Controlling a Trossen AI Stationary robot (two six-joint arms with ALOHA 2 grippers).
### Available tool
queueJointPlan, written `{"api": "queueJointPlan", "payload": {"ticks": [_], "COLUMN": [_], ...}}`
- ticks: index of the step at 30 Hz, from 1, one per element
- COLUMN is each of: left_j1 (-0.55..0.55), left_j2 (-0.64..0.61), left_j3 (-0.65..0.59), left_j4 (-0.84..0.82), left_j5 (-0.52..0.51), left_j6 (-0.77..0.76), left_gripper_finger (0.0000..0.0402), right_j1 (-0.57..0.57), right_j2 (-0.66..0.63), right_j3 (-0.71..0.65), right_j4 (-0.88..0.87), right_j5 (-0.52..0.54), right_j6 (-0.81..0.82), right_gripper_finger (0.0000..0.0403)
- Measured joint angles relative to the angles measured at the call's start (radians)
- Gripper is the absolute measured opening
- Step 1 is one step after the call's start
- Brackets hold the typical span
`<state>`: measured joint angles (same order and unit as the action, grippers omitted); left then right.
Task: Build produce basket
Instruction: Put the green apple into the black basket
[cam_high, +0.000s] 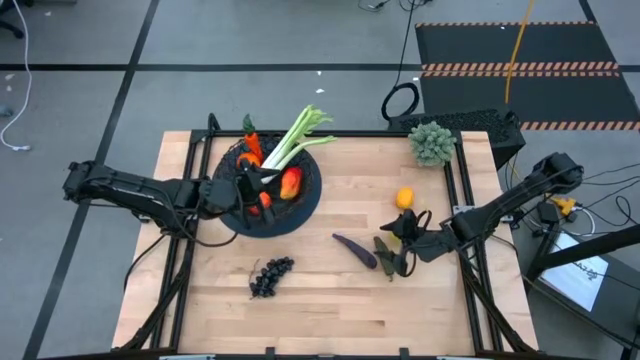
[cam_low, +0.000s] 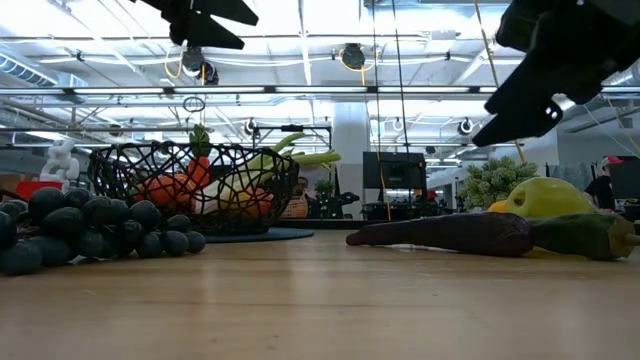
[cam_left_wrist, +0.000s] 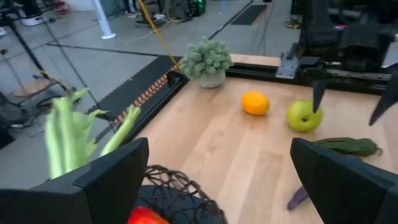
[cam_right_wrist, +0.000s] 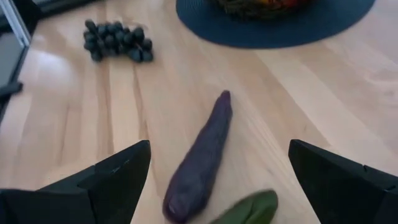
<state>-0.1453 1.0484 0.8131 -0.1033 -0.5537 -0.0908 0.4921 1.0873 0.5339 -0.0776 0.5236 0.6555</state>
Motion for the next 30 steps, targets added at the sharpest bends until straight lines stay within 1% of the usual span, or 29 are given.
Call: {"api": "queueJointPlan", "payload": {"ticks": [3,8,12,19,22,26,30], "left_j1": [-0.001,-0.001,-0.001,-0.003,-0.003,-0.003,-0.003], "left_j2": [0.005,0.004,0.003,0.004,0.004,0.004,0.004], "left_j3": [0.0,0.0,0.0,0.0,0.0,0.0,0.0], "left_j4": [-0.007,-0.006,-0.006,-0.014,-0.014,-0.014,-0.014], "left_j5": [0.053,0.17,0.214,0.216,0.216,0.216,0.216], "left_j6": [0.001,0.001,0.001,0.003,0.006,0.008,0.008], "left_gripper_finger": [0.0392,0.0392,0.0392,0.0392,0.0392,0.0392,0.0392], "right_j1": [0.026,0.055,0.055,0.055,0.055,0.051,0.036], "right_j2": [-0.001,-0.001,-0.001,-0.001,-0.001,-0.001,-0.001], "right_j3": [0.015,0.015,0.015,0.015,0.015,0.015,0.015], "right_j4": [-0.044,-0.078,-0.142,-0.23,-0.296,-0.36,-0.435], "right_j5": [0.0,0.002,0.018,0.04,0.089,0.159,0.104], "right_j6": [0.002,0.001,0.03,0.017,0.032,0.117,0.189], "right_gripper_finger": [0.0375,0.0375,0.0375,0.0375,0.0375,0.0376,0.039]}}
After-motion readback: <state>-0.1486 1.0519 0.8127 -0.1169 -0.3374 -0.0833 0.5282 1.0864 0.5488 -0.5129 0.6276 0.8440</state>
